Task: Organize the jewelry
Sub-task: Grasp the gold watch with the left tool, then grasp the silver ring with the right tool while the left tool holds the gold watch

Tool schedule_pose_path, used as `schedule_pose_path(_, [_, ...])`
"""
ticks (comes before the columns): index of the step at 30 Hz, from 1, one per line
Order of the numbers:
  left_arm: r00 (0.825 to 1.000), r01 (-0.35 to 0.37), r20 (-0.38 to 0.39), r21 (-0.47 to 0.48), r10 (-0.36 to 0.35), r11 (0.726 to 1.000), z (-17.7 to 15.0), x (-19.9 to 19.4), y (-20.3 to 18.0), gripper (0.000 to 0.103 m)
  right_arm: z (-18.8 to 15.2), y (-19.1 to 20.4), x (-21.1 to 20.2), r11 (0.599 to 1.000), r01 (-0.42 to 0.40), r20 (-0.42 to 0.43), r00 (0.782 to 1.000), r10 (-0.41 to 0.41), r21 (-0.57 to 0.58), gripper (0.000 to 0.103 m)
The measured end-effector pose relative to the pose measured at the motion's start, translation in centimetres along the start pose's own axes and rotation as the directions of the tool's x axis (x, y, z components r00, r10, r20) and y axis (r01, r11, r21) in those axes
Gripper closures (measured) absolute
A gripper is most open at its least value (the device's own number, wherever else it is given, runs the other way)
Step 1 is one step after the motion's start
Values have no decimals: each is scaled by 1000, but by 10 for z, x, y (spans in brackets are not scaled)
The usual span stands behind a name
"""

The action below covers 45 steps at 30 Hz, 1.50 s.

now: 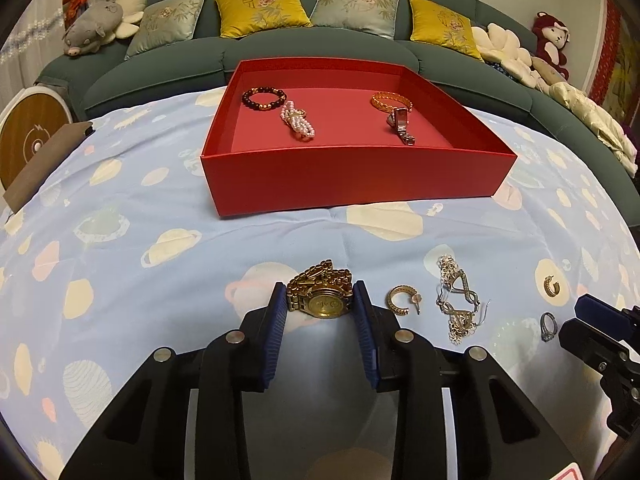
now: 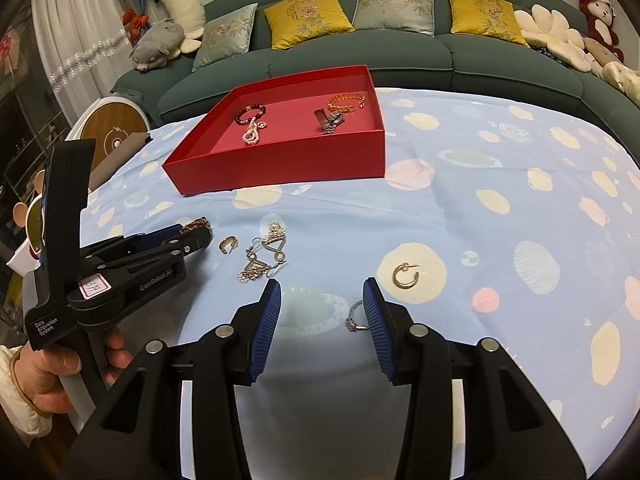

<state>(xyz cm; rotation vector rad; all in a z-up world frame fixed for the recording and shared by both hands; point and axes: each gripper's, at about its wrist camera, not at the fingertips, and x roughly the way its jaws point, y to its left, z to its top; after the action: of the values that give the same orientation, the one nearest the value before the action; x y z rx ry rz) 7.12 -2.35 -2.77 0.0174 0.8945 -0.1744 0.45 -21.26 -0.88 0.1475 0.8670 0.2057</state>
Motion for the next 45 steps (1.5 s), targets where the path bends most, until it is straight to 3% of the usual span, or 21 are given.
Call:
schedule_pose_path(13, [998,56,11,-33,-55,998,1,-33,11,73,-2,-26,-2,998,44,6,999,-45,39,61])
schedule_pose_path(21, [998,64,8,-41,-64,997,-3,-38,18,73,9,20,9,998,-35,12,999,36,-44,62])
schedule_pose_path(23, [998,65,8,-46,-65,997,-3,-40,21,73,9,32,15,996,-59,-1,998,59,-70,71])
schedule_pose_path(24, [998,64,9,-47,-64,997,-4,-41,23,74,9,37,19,994,-71,-13,997,70,-80,73])
schedule_pose_path(25, [998,69,15,-46,-68,997,-4,-42,24,90,9,37,19,994,-71,-13,997,70,-80,77])
schedule_pose_path(26, [997,73,14,-39,-72,997,-4,-43,24,96,8,42,23,993,-82,-25,996,80,-88,77])
schedule_pose_path(36, [997,74,-1,-46,-75,996,-8,-40,29,96,6,54,36,991,-102,-53,994,98,-88,77])
schedule_pose_path(39, [997,71,-13,-56,-72,996,-9,-36,29,82,12,62,36,989,-109,-47,993,105,-96,77])
schedule_pose_path(41, [999,48,-18,-59,-49,997,-10,-32,28,55,14,66,34,988,-118,-40,993,114,-101,77])
schedule_pose_path(45, [1000,7,-9,-38,-7,999,-8,-21,26,53,14,64,29,988,-117,-32,993,115,-101,77])
